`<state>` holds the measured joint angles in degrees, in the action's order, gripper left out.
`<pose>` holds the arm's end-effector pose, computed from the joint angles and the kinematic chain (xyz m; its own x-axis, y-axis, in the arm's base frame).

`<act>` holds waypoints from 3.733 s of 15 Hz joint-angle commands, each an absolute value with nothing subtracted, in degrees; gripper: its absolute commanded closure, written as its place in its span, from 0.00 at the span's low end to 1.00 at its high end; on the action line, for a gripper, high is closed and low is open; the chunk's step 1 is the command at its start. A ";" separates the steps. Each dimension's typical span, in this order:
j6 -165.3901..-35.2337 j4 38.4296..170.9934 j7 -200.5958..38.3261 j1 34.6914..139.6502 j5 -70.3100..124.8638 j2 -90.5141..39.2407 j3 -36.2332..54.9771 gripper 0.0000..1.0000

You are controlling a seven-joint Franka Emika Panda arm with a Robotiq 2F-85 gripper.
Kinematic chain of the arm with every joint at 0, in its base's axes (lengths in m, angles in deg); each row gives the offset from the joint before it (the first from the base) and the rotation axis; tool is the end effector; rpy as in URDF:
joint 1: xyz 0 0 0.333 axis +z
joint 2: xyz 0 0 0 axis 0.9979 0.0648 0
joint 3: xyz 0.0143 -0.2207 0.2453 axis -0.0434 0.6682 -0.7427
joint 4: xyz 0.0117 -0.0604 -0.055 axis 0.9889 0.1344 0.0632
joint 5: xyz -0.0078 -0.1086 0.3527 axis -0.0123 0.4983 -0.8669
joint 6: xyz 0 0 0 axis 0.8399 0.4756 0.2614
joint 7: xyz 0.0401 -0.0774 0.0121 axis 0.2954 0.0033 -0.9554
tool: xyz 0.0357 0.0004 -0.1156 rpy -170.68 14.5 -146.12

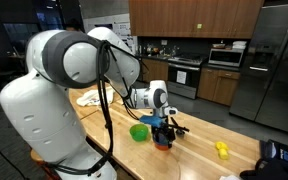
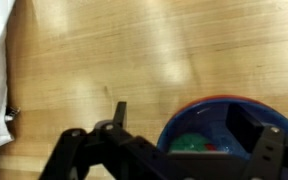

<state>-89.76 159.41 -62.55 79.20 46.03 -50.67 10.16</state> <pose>0.3775 -0.0979 0.3196 0.9156 -0.3684 -0.1610 -0.3041 -0.8965 0.3221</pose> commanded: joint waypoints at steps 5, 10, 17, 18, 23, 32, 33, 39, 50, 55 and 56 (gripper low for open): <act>-85.19 155.48 -63.98 79.19 42.75 -50.18 9.70 0.00; -87.02 156.35 -63.65 79.69 43.41 -49.94 9.07 0.00; -88.86 157.31 -63.32 80.30 44.74 -48.18 8.06 0.00; -88.95 157.21 -63.24 80.41 44.80 -47.90 7.94 0.00; -88.25 156.03 -62.68 80.98 44.67 -46.95 7.64 0.00; -87.71 154.16 -63.22 81.69 43.49 -47.55 7.41 0.00; -88.06 154.18 -63.31 81.69 43.66 -47.40 7.42 0.00; -88.36 153.53 -63.45 81.60 44.00 -45.65 7.51 0.00; -87.87 150.35 -63.77 81.77 43.70 -42.17 8.24 0.00; -88.19 150.92 -63.57 81.94 43.83 -43.13 8.13 0.00; -88.32 151.24 -63.50 82.01 43.96 -43.32 8.06 0.00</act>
